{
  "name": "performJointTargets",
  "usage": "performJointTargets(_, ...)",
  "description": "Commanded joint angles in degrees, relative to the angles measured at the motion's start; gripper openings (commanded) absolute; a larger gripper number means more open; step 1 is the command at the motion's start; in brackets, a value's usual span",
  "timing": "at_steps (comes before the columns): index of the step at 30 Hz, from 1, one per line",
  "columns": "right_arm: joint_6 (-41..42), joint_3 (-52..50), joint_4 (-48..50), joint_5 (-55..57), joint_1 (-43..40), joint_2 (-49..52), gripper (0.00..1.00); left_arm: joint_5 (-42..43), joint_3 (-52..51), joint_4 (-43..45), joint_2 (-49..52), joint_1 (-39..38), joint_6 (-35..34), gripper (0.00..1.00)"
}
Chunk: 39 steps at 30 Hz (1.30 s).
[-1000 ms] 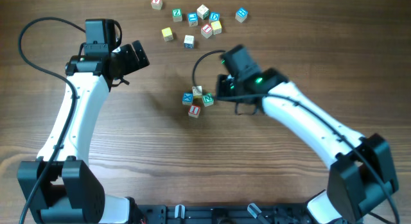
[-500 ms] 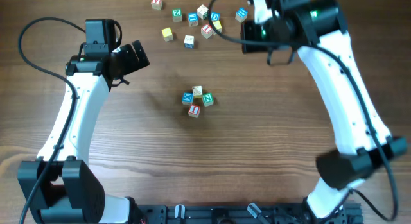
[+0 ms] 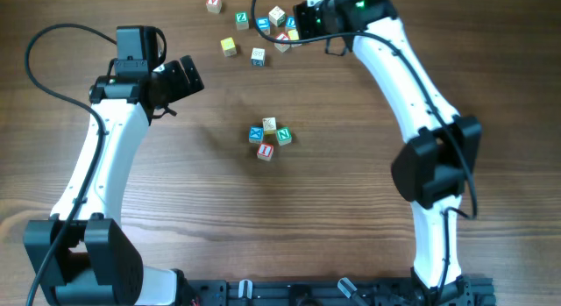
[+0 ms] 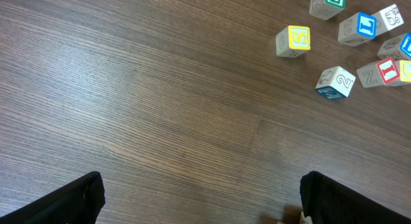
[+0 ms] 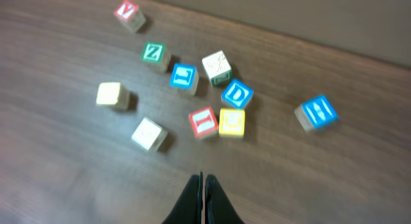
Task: Form a circle
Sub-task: 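Move the right gripper up to the scattered block cluster, then position the right gripper over the yellow C block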
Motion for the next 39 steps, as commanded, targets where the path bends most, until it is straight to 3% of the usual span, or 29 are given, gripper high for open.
performJointTargets(1,-1.1,0.8,3.7,0.5,0.5,5.8,0.06,-0.5,0.0,0.1,0.2,0.2,-0.5,1.00)
performJointTargets(7,-1.1,0.8,11.6,1.1,0.5,12.1,0.31,-0.5,0.0,0.1,0.2,0.2,-0.5,1.00)
performJointTargets(8,-1.1,0.8,13.0,1.2,0.5,12.9,0.41,-0.5,0.0,0.1,0.2,0.2,-0.5,1.00)
performJointTargets(12,-1.0,0.8,17.0,2.6,0.5,15.4,0.60,-0.5,0.0,0.1,0.2,0.2,-0.5,1.00)
performJointTargets(28,0.7,0.7,20.0,4.4,0.3,19.9,0.65,-0.5,0.0,0.1,0.2,0.2,-0.5,1.00)
performJointTargets(34,2.5,0.7,19.6,-7.2,0.4,19.8,0.68,-0.5,0.0,0.1,0.2,0.2,-0.5,1.00)
performJointTargets(39,2.3,0.7,18.6,-7.3,0.4,19.8,0.68,-0.5,0.0,0.1,0.2,0.2,-0.5,1.00)
